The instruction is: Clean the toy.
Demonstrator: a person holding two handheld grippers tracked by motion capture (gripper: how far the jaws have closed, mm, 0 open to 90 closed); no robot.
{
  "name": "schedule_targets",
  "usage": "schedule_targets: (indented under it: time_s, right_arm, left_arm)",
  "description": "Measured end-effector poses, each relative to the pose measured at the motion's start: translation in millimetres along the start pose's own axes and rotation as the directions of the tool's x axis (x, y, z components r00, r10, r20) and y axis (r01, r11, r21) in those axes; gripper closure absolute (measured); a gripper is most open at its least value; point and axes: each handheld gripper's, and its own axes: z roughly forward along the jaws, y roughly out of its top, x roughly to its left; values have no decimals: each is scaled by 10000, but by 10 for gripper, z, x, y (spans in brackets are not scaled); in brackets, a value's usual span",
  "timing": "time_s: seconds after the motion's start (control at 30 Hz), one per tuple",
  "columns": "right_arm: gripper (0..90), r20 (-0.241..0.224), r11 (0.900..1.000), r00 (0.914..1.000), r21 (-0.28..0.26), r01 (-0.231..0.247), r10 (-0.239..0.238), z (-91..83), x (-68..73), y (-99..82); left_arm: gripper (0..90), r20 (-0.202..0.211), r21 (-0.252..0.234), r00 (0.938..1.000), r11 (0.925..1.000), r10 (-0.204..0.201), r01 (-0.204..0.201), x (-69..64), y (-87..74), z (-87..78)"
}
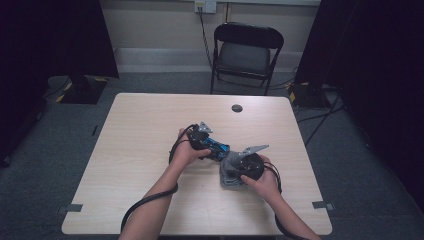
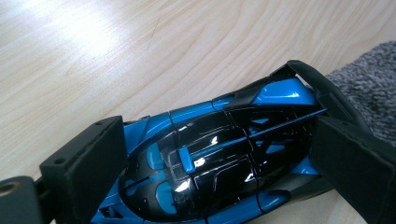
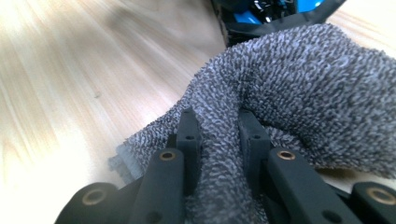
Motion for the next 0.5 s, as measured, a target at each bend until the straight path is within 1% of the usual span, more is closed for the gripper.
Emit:
schedule_targets:
  time_s: [0.27,0.5]
  right_arm:
    - [744,-249,9999,9996,3,145,-145,26,84,-10]
    - [744,-397,9998,9990,-31,214,-215,40,122,-17]
  left_arm:
    - [39,9,2,10000,10000,3,-3,1,-1,-1]
    - [39,10,17,10000,10000,-9,9,0,3,1]
